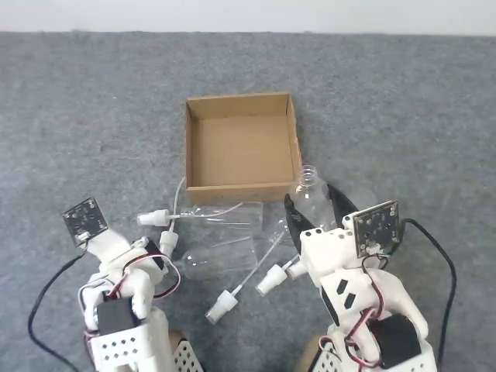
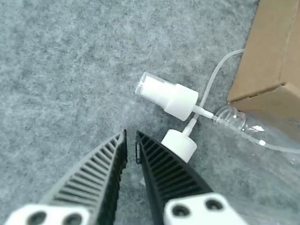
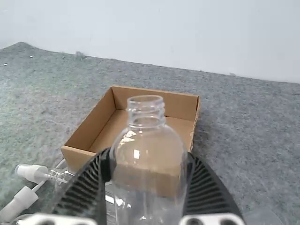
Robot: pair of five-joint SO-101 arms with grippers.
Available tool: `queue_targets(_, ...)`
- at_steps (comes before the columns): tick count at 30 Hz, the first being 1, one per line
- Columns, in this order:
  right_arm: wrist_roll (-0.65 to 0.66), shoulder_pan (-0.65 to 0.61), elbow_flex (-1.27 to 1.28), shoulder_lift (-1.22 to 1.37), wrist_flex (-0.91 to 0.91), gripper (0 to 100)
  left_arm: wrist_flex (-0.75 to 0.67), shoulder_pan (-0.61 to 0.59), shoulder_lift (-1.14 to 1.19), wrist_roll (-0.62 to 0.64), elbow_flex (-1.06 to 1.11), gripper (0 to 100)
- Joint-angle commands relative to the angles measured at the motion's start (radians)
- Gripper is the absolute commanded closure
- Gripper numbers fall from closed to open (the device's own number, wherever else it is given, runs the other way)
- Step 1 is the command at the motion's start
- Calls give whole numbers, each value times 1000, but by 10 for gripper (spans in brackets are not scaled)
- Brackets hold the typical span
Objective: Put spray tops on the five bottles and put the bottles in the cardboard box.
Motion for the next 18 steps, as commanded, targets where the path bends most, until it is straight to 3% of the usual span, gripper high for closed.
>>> queue_targets(1,-17,27,-6,-18,-18,965,-3,-3,-20,-6,-31,963)
queue_targets(18,-17,58,-5,-18,-16,965,-3,-9,-18,-18,-349,964)
